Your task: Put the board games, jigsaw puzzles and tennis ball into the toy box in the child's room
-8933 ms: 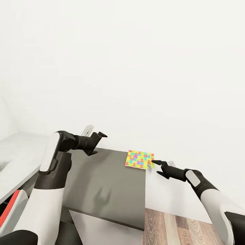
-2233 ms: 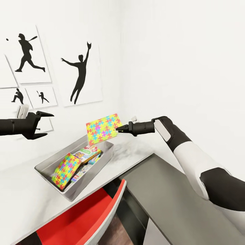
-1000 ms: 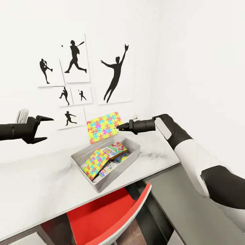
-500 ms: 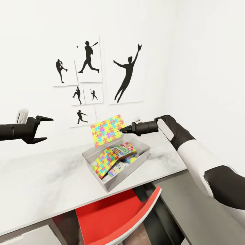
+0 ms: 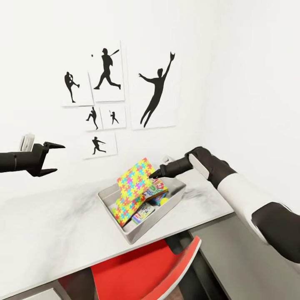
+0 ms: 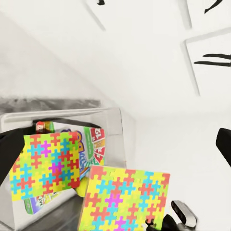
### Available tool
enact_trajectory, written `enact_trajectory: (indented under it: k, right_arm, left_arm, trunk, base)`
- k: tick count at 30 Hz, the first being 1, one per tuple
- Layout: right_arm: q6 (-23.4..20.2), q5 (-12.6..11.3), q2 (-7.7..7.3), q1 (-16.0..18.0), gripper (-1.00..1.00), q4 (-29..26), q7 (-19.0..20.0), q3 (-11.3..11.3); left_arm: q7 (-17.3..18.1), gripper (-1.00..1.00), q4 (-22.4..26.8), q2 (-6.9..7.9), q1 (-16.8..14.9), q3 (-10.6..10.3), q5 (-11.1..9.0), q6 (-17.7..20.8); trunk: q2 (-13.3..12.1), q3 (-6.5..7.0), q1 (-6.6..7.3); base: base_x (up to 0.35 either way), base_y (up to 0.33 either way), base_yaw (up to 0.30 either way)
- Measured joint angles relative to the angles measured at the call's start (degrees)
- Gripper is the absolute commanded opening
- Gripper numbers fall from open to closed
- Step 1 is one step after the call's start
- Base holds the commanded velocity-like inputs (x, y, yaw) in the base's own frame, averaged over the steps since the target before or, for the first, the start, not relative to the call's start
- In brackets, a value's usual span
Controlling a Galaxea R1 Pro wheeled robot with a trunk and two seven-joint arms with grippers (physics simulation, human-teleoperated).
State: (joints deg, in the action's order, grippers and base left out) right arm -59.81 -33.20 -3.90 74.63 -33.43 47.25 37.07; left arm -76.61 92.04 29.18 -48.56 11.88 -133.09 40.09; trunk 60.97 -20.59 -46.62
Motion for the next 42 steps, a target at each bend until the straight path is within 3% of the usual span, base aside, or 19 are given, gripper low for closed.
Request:
enact_trajectory:
  k: [4,8,28,42]
  right_arm:
    - [-0.06,-0.08,0.18,-0.04,-1.00,2.22,0.01,3.86]
    - [-0.15,-0.29,0.12,-0.41,-1.00,3.55,0.00,5.41]
    - [-0.19,-0.36,-0.84,-0.12,-1.00,4.03,-0.09,5.36]
    - [-0.18,-0.23,-0.02,-0.40,-1.00,5.26,-0.52,6.02]
  left_arm:
    - [0.00,1.00,-0.01,0.00,0.14,0.00,-0.03,0.00]
    - [0.07,1.00,-0.03,-0.01,0.19,0.02,-0.07,0.01]
    - [0.09,1.00,0.00,-0.08,0.21,0.01,-0.07,-0.08]
    - [0.09,1.00,-0.02,-0.16,0.21,0.00,-0.09,-0.08]
  trunk:
    - [0.00,0.00,-0.01]
    - [0.00,-0.03,-0.02]
    - [0.00,-0.18,-0.02]
    - [0.00,-0.19,-0.02]
  base:
    - [0.154,0.000,-0.001]
    - [0.043,0.000,-0.077]
    - [0.002,0.000,0.094]
    - [0.000,0.000,0.000]
